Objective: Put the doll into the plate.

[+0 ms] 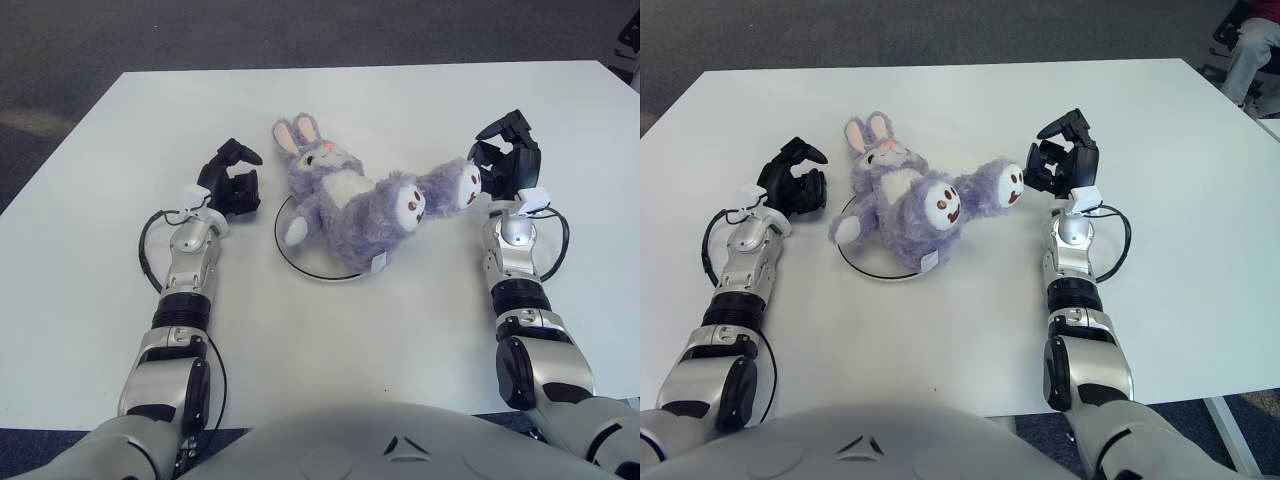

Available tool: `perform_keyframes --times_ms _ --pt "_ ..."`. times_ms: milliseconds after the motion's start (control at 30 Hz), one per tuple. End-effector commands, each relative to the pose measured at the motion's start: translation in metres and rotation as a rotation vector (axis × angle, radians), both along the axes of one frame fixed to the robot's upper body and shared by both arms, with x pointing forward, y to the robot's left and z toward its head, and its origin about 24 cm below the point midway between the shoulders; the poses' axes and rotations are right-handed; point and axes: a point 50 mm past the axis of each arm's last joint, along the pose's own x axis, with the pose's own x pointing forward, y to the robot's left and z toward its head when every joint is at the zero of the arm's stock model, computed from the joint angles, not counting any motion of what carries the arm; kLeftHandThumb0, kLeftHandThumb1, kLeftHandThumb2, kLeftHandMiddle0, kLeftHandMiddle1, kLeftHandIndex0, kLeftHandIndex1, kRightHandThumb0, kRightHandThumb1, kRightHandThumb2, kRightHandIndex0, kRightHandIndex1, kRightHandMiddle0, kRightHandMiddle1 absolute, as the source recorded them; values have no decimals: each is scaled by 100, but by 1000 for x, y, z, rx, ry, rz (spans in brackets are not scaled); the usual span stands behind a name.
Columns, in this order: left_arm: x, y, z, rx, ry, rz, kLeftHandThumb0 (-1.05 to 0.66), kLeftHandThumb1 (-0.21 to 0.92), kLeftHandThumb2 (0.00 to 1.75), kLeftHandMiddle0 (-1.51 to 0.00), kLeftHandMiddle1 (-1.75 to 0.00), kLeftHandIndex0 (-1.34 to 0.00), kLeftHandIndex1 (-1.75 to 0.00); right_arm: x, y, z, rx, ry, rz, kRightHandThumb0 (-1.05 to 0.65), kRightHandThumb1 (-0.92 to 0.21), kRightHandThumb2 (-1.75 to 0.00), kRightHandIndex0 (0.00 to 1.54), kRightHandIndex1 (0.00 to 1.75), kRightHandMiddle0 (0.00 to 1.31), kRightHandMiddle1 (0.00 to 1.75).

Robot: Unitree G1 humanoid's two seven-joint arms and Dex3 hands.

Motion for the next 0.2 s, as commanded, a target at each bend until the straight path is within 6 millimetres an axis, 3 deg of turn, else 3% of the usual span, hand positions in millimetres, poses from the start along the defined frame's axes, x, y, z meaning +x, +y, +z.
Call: perform_keyframes --times_ms 0,133,167 --pt "-24 2 -38 -12 130 20 -36 85 62 -120 -175 -23 -175 -34 6 -64 93 208 -39 -36 -86 -60 125 175 23 175" --pt "-24 5 -40 7 140 37 -35 91 56 -121 -175 -19 -175 -34 7 -63 97 200 -54 -35 -91 -54 127 175 19 175" --pt "-25 6 -41 13 144 42 -39 91 63 -122 -175 -15 -164 -35 7 -63 96 199 -57 -38 -91 -56 127 175 15 162"
